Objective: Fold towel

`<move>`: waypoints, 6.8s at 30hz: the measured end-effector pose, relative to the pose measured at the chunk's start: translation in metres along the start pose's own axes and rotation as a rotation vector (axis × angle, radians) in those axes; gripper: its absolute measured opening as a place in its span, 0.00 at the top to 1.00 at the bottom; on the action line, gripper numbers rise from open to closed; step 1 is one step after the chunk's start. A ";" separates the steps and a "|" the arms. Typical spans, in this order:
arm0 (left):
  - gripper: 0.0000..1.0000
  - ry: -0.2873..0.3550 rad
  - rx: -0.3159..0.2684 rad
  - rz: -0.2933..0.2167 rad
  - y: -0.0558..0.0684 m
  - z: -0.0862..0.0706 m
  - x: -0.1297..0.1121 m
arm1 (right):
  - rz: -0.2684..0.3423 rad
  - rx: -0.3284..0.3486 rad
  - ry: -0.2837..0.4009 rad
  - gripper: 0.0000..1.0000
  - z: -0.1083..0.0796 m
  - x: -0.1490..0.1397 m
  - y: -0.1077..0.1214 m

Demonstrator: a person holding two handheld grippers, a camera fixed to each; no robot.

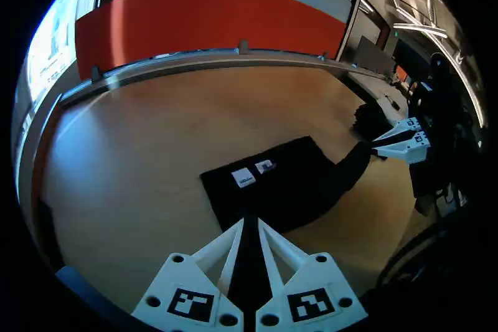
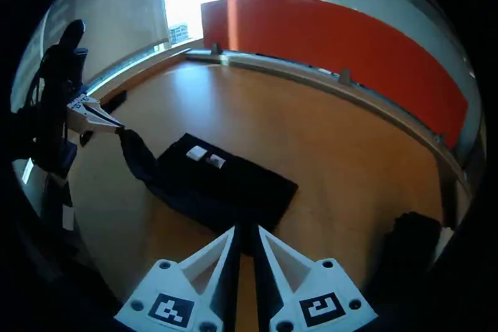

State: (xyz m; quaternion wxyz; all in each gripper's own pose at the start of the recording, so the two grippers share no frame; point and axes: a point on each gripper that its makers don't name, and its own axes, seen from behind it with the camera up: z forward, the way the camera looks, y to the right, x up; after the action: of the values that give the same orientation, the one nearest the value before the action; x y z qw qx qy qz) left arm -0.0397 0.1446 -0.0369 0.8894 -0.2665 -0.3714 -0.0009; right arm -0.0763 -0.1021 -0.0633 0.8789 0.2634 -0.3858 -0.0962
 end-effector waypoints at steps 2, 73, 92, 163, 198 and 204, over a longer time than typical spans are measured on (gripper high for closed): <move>1.00 0.001 0.002 -0.001 -0.006 0.008 0.005 | 0.010 -0.007 -0.010 0.88 0.008 0.001 0.007; 0.06 -0.019 0.180 -0.192 -0.078 0.070 -0.015 | 0.080 -0.130 -0.038 0.18 0.068 -0.007 0.063; 0.06 -0.033 0.205 -0.203 -0.062 0.041 -0.053 | 0.073 -0.102 -0.056 0.17 0.046 -0.038 0.036; 0.06 0.003 0.309 -0.358 -0.071 -0.044 -0.109 | -0.268 0.008 -0.077 0.95 0.037 0.021 0.010; 0.06 0.065 0.363 -0.435 -0.072 -0.089 -0.128 | -0.574 0.255 -0.038 0.95 0.097 0.111 -0.124; 0.06 0.075 0.382 -0.474 -0.071 -0.101 -0.141 | -0.561 0.335 -0.083 0.95 0.130 0.091 -0.158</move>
State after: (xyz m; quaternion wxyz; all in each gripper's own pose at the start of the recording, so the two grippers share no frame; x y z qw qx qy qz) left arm -0.0889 0.0081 -0.1550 0.9115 0.0000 -0.3837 -0.1484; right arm -0.1040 -0.3196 -0.0176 0.7460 0.4963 -0.3442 -0.2804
